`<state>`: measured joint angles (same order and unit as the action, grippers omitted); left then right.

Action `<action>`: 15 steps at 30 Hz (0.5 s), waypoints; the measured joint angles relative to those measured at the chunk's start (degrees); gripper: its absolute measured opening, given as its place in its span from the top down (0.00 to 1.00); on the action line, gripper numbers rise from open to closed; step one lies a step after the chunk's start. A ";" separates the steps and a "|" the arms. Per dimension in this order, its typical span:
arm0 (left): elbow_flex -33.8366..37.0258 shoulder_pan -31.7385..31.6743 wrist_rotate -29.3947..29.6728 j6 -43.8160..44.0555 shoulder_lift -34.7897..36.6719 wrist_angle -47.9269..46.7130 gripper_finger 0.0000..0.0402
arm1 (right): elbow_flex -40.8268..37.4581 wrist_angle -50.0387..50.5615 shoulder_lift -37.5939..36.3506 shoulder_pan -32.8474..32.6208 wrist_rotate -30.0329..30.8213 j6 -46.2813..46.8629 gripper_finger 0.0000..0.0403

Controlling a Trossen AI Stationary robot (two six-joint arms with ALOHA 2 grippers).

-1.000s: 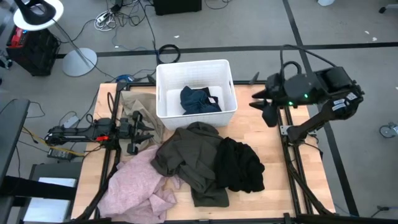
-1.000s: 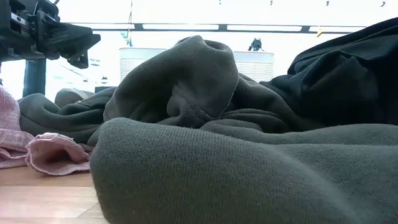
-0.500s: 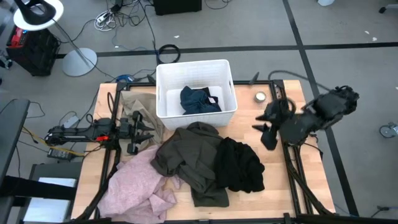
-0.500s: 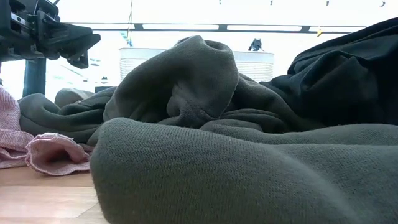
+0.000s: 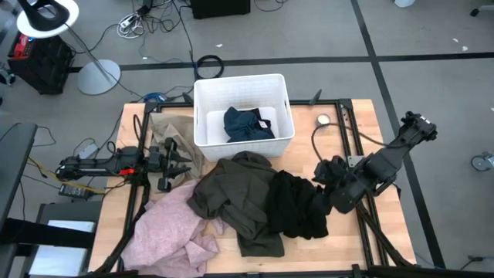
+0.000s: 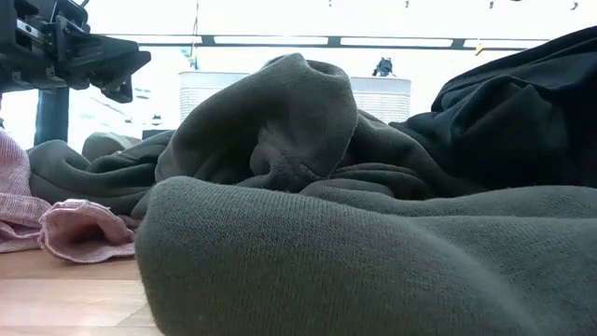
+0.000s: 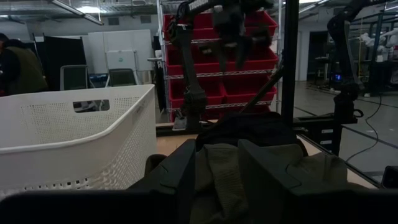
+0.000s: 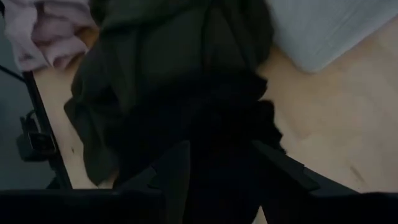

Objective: Sort clothes
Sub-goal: Put the black shirt into the white laundry bin

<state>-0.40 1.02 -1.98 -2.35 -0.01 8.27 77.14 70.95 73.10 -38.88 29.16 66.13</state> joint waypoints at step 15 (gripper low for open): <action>-0.01 0.00 0.00 0.00 0.01 0.00 0.69 | -4.34 -5.35 0.02 -0.08 -3.38 0.02 0.59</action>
<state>-0.42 1.01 -1.98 -2.35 0.00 8.27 72.79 65.59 73.12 -38.96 25.78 66.15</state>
